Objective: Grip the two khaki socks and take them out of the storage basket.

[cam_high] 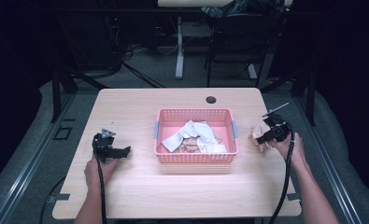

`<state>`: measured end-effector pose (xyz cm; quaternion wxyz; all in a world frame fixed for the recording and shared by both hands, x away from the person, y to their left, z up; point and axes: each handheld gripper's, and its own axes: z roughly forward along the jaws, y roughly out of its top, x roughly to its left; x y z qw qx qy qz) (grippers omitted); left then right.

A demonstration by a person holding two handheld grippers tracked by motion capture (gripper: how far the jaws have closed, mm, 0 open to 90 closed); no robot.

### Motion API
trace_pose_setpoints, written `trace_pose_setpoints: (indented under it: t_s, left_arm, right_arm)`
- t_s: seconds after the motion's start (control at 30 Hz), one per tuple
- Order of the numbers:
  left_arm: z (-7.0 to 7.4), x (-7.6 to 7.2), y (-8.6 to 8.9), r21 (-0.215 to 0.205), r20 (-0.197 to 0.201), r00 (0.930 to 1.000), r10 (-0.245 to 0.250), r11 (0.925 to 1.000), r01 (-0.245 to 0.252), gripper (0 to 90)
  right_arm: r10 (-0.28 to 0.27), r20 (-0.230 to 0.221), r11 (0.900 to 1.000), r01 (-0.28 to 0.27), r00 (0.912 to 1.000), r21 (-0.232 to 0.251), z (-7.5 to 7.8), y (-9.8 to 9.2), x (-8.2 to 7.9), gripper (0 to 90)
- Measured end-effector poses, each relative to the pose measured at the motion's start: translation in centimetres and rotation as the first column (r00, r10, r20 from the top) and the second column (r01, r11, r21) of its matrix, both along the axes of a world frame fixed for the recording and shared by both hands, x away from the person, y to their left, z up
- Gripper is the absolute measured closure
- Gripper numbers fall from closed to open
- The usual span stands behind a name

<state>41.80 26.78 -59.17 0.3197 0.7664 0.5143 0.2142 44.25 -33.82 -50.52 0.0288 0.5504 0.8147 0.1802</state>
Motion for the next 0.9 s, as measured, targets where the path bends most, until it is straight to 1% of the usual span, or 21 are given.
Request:
trace_pose_setpoints:
  t_s: [0.03,0.1,0.2,0.23,0.27,0.3,0.33,0.37,0.4,0.47,0.5,0.53,0.57,0.63,0.67,0.7,0.73,0.77,0.8,0.87,0.9]
  left_arm:
    - [0.0,0.0,0.0,0.0,0.0,1.0,0.0,1.0,0.0,0.1]
    - [0.0,0.0,0.0,0.0,0.0,1.0,0.0,1.0,0.0,0.1]
    - [0.0,0.0,0.0,0.0,0.0,1.0,0.0,1.0,0.0,0.1]
    - [0.0,0.0,0.0,0.0,0.0,1.0,0.0,1.0,0.0,0.2]
    - [0.0,0.0,0.0,-0.001,0.0,1.0,0.004,1.0,-0.004,0.2]
    - [0.0,0.0,0.0,0.0,0.0,1.0,0.004,1.0,-0.004,0.2]
    - [0.0,0.0,0.0,0.0,0.0,1.0,0.004,1.0,-0.004,0.2]
    - [0.0,0.0,0.0,0.0,0.0,1.0,0.004,1.0,-0.004,0.2]
    - [0.0,0.0,0.0,0.0,0.0,1.0,0.004,1.0,-0.004,0.2]
    - [0.0,0.0,0.0,0.0,0.0,1.0,0.004,1.0,-0.004,0.2]
    - [0.0,0.0,0.0,-0.001,0.0,1.0,0.004,1.0,-0.004,0.2]
    - [0.0,0.0,0.0,0.0,0.0,1.0,0.004,1.0,-0.004,0.2]
    - [0.0,0.0,0.0,0.0,0.0,1.0,0.004,1.0,-0.004,0.2]
    - [0.0,0.0,0.0,0.0,0.0,1.0,0.004,1.0,-0.004,0.2]
    - [0.0,0.0,0.0,0.0,0.0,1.0,0.005,1.0,-0.005,0.2]
    - [0.0,0.0,0.0,0.0,0.0,1.0,0.004,1.0,-0.004,0.2]
    - [0.0,0.0,0.0,0.0,0.0,1.0,0.004,1.0,-0.004,0.2]
    - [0.0,0.0,0.0,0.0,0.0,1.0,0.004,1.0,-0.004,0.2]
    - [0.0,0.0,0.0,0.0,0.0,1.0,0.004,1.0,-0.004,0.2]
    - [0.0,0.0,0.0,0.0,0.0,1.0,0.005,1.0,-0.005,0.2]
    - [0.0,0.0,0.0,-0.002,-0.001,1.0,0.005,1.0,-0.005,0.2]
  right_arm:
    - [0.011,-0.013,1.0,-0.011,0.9999,0.007,-0.3,0.0,0.1,78.2]
    - [0.004,-0.01,1.0,-0.004,0.9999,0.001,-1.0,0.5,0.0,78.1]
    - [0.018,-0.039,1.0,-0.018,0.9991,-0.009,-2.1,1.2,0.0,77.9]
    - [0.031,-0.05,0.999,-0.032,0.9983,-0.009,-2.1,1.2,0.0,77.8]
    - [0.027,-0.04,1.0,-0.027,0.9988,-0.009,-2.2,1.4,-0.1,77.7]
    - [0.045,-0.048,0.999,-0.045,0.9978,-0.011,-2.1,1.4,-0.1,77.5]
    - [0.059,-0.06,0.998,-0.06,0.9965,-0.024,-2.1,1.5,-0.1,77.2]
    - [0.066,-0.061,0.997,-0.068,0.996,-0.027,-2.1,1.6,-0.1,76.7]
    - [0.045,-0.046,0.999,-0.046,0.9979,-0.01,-2.3,1.8,-0.3,76.1]
    - [0.057,-0.057,0.998,-0.058,0.9967,-0.011,-2.4,1.8,-0.4,74.4]
    - [0.079,-0.074,0.997,-0.081,0.9941,-0.02,-2.3,1.7,-0.4,72.8]
    - [0.087,-0.08,0.996,-0.089,0.993,-0.025,-2.2,1.7,-0.3,70.1]
    - [0.07,-0.064,0.998,-0.07,0.9955,0.002,-2.2,1.7,-0.5,64.2]
    - [0.057,-0.043,0.998,-0.056,0.9975,0.016,-1.9,1.7,-0.6,52.1]
    - [0.061,-0.039,0.998,-0.06,0.9974,0.023,-1.7,1.7,-0.7,48.6]
    - [0.051,-0.022,0.998,-0.051,0.9984,0.029,-1.3,1.7,-0.9,45.0]
    - [0.063,-0.02,0.998,-0.062,0.9978,0.033,-1.0,1.7,-0.9,41.1]
    - [0.048,-0.006,0.998,-0.048,0.9988,0.035,-0.7,1.8,-1.1,38.2]
    - [0.064,0.004,0.997,-0.064,0.9979,0.033,-0.3,1.7,-1.1,35.4]
    - [0.049,0.019,0.998,-0.05,0.9986,0.049,0.2,1.8,-1.3,29.9]
    - [0.059,0.02,0.997,-0.06,0.998,0.041,0.4,1.7,-1.3,28.3]
